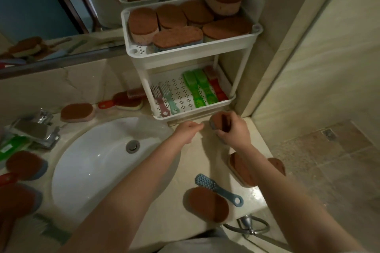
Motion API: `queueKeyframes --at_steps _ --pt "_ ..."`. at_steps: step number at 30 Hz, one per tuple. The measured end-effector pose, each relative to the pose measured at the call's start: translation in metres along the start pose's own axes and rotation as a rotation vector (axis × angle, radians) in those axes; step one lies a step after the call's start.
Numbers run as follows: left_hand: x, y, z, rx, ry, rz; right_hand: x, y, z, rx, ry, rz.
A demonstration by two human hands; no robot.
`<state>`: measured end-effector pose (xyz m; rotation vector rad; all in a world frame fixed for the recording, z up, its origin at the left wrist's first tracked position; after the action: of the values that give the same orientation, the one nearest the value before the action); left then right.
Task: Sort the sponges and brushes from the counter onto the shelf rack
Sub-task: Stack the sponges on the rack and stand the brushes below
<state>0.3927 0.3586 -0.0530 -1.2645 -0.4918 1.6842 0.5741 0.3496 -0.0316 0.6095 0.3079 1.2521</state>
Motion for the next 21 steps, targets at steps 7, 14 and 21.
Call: queueKeyframes --at_steps 7,14,21 --pt "-0.002 0.006 -0.011 -0.226 0.047 0.091 -0.024 0.051 0.007 0.2 -0.028 0.166" --pt "0.002 0.032 -0.002 -0.398 -0.014 0.191 -0.052 -0.012 0.011 0.027 0.059 -0.096" --pt "-0.01 0.044 -0.011 -0.432 0.043 0.242 -0.09 -0.053 -0.006 -0.373 0.314 -0.141"
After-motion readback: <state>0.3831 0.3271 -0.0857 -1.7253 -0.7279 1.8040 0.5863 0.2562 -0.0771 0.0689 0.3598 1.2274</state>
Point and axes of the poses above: each hand's wrist, its own x-axis towards the middle knuckle, its own z-axis out of the back of the hand, y = z × x, the point moved 10 cm from there along x, towards the middle knuckle, and after that the axes turned 10 degrees about -y, right-handed, at the moved point
